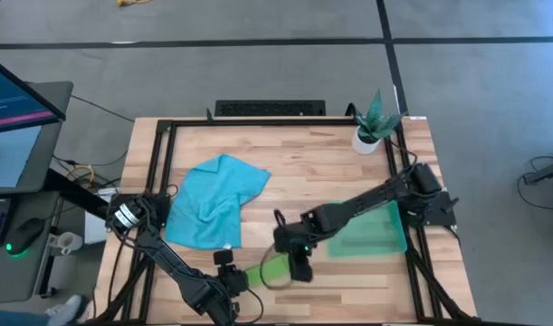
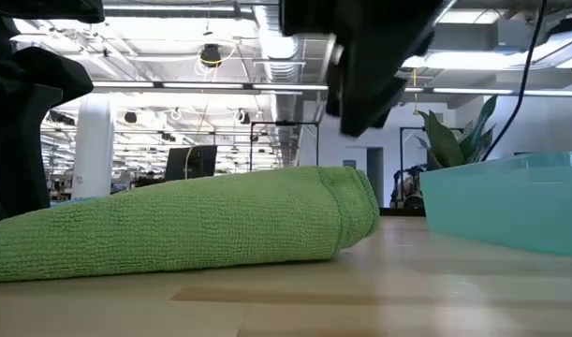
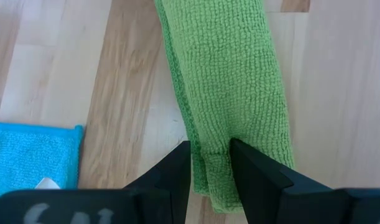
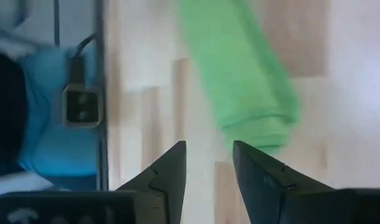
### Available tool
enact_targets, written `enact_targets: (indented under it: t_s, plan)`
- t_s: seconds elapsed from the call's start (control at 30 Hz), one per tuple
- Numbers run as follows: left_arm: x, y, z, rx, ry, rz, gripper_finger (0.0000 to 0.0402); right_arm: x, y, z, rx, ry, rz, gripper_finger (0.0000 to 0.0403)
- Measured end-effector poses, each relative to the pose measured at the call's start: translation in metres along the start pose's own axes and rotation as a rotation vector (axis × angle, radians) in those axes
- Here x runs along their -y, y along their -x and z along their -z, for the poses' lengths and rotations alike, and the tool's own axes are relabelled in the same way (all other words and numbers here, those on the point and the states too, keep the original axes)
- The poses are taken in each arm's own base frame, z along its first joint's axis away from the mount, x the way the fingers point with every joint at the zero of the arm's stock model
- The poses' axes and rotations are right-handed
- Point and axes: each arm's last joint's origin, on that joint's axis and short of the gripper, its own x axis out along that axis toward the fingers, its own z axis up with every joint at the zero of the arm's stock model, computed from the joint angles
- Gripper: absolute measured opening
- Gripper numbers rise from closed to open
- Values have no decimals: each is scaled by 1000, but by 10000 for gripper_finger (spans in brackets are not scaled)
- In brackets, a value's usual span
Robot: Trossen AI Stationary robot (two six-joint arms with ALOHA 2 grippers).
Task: Roll microfiber towels into tight, uniform cylinder then place into a basket
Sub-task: Roll the green towel
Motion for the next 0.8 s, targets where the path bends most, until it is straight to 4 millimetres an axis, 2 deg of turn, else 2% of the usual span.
enact_targets:
  t_s: [0.13,0.23,0.3,0.4,0.57,0.8]
  plan:
    - [0,0,0,2,0,-2,109,-37,-11,11,51,159,24,154]
    - [0,0,0,9,-3,-6,109,-64,-24,13,181,224,46,154]
    - [0,0,0,9,-3,-6,109,-77,-32,18,227,293,68,154]
    - [0,0,-1,9,3,-6,109,-91,-32,18,318,413,109,154]
    - [0,0,-1,12,13,-5,109,-85,-37,16,404,401,309,154]
    - [0,-1,-1,14,22,-6,109,-53,-59,5,378,307,363,147]
